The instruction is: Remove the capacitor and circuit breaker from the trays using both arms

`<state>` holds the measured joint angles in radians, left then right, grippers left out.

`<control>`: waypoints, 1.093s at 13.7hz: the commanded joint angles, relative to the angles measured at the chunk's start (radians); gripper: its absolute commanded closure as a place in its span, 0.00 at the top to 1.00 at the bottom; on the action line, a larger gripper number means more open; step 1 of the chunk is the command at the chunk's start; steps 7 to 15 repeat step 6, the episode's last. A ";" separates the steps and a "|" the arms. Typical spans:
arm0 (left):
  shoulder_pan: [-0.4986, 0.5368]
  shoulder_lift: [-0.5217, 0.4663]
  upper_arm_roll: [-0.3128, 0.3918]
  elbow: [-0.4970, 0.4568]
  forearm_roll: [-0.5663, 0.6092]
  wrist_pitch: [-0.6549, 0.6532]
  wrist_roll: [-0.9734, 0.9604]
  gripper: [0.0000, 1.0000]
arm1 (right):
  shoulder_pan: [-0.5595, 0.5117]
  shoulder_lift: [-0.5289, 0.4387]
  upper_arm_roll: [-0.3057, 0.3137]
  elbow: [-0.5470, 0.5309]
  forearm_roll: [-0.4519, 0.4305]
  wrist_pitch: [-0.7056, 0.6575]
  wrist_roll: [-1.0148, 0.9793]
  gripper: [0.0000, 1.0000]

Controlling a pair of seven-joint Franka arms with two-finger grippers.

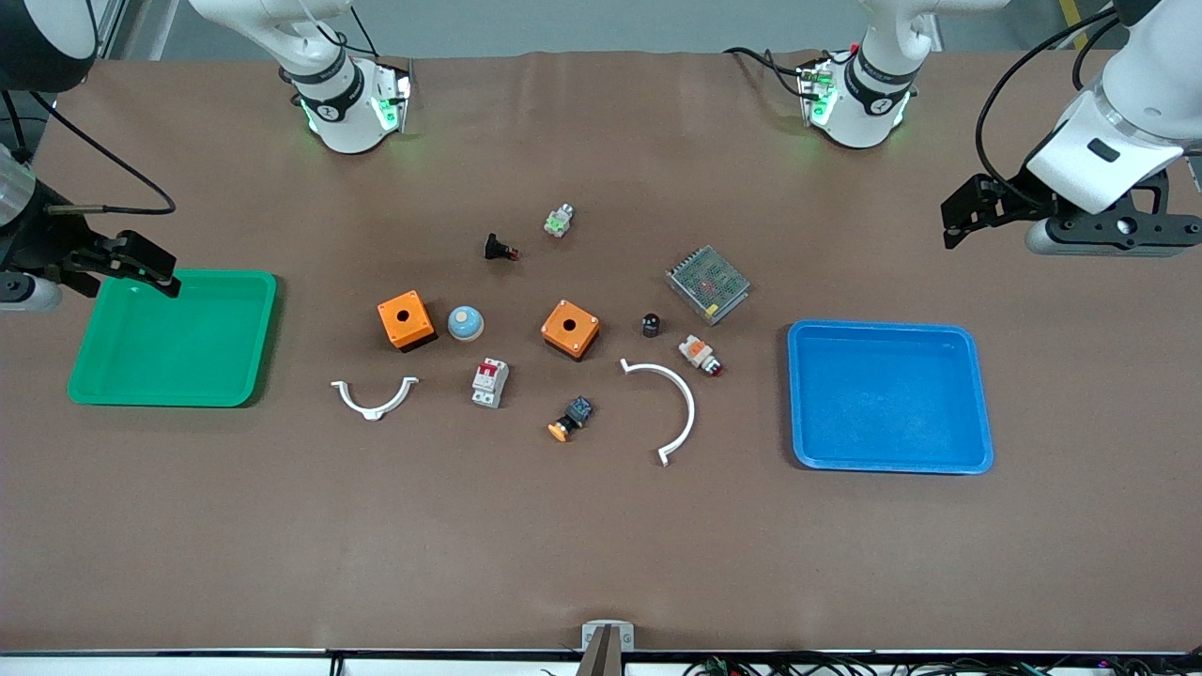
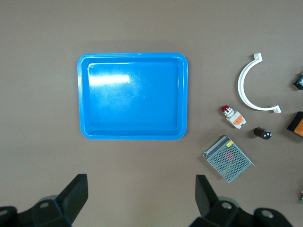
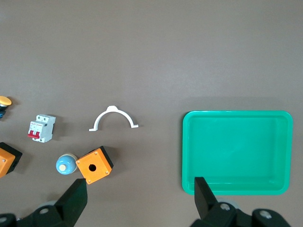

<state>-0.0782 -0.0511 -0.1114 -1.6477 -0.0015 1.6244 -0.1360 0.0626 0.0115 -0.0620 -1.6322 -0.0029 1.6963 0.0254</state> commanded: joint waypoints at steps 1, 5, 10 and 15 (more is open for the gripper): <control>0.006 0.008 -0.002 0.022 -0.002 -0.009 0.030 1.00 | -0.027 0.001 0.008 0.020 -0.002 -0.012 0.001 1.00; 0.006 0.008 -0.002 0.022 -0.003 -0.011 0.030 1.00 | -0.033 -0.002 0.007 0.018 -0.002 -0.017 0.002 1.00; 0.006 0.008 -0.002 0.022 -0.005 -0.011 0.030 1.00 | -0.043 -0.002 0.007 0.017 -0.002 -0.023 0.001 1.00; 0.006 0.008 -0.002 0.022 -0.005 -0.011 0.030 1.00 | -0.043 -0.002 0.007 0.017 -0.002 -0.023 0.001 1.00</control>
